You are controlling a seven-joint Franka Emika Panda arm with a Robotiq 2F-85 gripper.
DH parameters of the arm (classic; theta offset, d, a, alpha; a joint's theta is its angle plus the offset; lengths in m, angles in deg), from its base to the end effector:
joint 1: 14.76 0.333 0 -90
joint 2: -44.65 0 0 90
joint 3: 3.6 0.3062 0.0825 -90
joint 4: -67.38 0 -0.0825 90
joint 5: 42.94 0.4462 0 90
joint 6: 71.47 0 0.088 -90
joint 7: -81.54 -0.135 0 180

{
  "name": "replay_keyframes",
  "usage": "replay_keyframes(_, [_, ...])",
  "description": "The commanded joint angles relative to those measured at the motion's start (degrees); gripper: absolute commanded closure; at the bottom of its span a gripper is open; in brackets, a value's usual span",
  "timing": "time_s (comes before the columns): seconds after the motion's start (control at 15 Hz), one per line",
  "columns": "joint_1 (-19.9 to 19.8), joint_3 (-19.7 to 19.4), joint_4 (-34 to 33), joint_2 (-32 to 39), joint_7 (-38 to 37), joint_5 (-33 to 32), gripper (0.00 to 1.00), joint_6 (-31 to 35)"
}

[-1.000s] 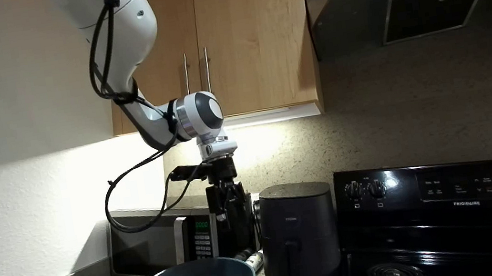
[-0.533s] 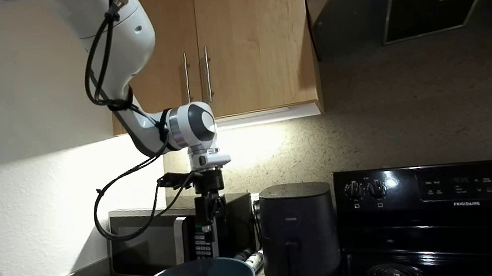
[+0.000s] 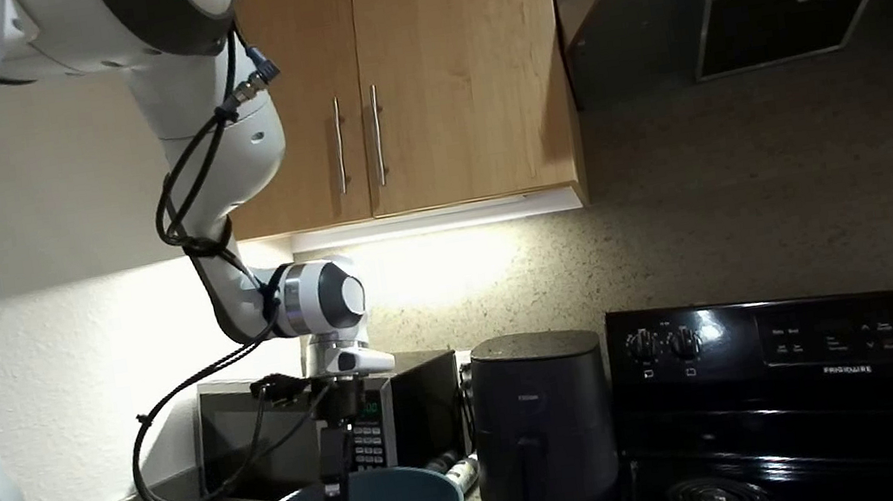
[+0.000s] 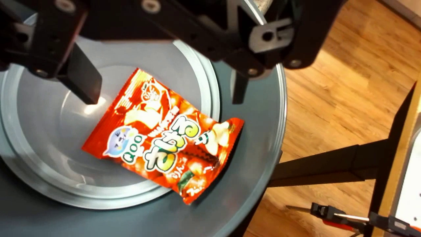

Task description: Remove all the objects from the bowl

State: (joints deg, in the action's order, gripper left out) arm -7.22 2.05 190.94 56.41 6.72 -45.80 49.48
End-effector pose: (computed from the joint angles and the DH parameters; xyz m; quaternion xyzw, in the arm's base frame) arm 0.5530 0.1274 0.2047 0.8600 -0.4948 -0.0828 0.0933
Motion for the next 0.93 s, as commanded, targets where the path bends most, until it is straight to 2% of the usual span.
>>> replay_keyframes(0.0, [0.8,-0.8,-0.1,0.4,0.8,0.2,0.00,-0.1])
replay_keyframes(0.8, [0.7,-0.9,-0.4,0.6,1.5,0.2,0.00,-0.1])
replay_keyframes(0.87, [0.4,-0.7,-1.2,1.6,3.0,1.7,0.00,1.0])
